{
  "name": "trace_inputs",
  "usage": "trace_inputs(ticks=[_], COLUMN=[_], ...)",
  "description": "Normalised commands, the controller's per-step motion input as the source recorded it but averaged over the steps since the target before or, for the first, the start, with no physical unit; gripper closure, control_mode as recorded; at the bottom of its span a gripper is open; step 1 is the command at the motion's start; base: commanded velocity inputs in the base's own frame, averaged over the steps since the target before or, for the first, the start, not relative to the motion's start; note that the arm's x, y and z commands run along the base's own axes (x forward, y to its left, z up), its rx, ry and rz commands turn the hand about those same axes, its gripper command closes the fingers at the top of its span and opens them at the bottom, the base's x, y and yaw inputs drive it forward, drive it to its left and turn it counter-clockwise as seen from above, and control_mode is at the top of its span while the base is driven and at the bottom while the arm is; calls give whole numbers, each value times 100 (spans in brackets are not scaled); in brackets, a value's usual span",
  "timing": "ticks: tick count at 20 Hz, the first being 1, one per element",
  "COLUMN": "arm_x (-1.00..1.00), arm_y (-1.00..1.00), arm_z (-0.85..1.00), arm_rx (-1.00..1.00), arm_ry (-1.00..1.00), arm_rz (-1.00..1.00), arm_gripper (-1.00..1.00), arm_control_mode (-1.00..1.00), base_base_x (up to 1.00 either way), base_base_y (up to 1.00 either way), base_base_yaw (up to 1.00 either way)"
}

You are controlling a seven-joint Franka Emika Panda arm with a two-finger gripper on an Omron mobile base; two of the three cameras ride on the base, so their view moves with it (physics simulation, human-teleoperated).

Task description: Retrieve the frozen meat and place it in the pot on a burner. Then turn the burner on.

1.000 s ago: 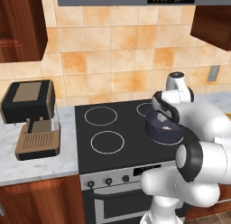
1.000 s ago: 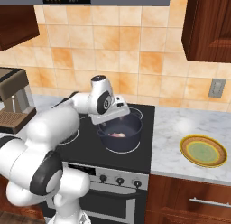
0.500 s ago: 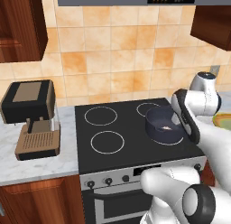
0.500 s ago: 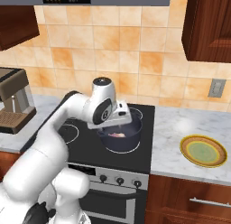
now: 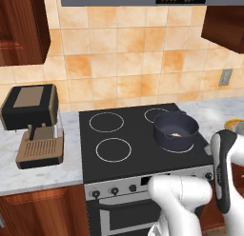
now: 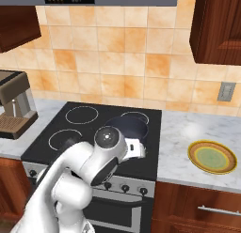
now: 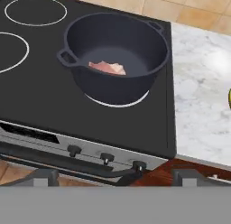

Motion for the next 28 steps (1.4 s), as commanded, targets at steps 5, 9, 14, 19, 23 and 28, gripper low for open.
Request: trace_inputs(ticks=[5,9,14,19,23,28], arm_x=[-96,-77,-53,0,2,0], arm_y=[-49,-20,-6,1,9,1], arm_z=[-26,-32,-31,-63,-27,-12], arm_rx=[8,8,6,1,11,5], arm_ry=[-25,-43,-27,-24,-24,-7], arm_rz=[-22,-19,-7,0,0,-1], arm_gripper=[-100,-100,-100,-100,-100,-100], arm_control_mode=[-100,-100,-100,-100,-100,-100], base_base_x=[0,0,0,0,0,0], base_base_y=[0,0,0,0,0,0], base_base_yaw=[0,0,0,0,0,0])
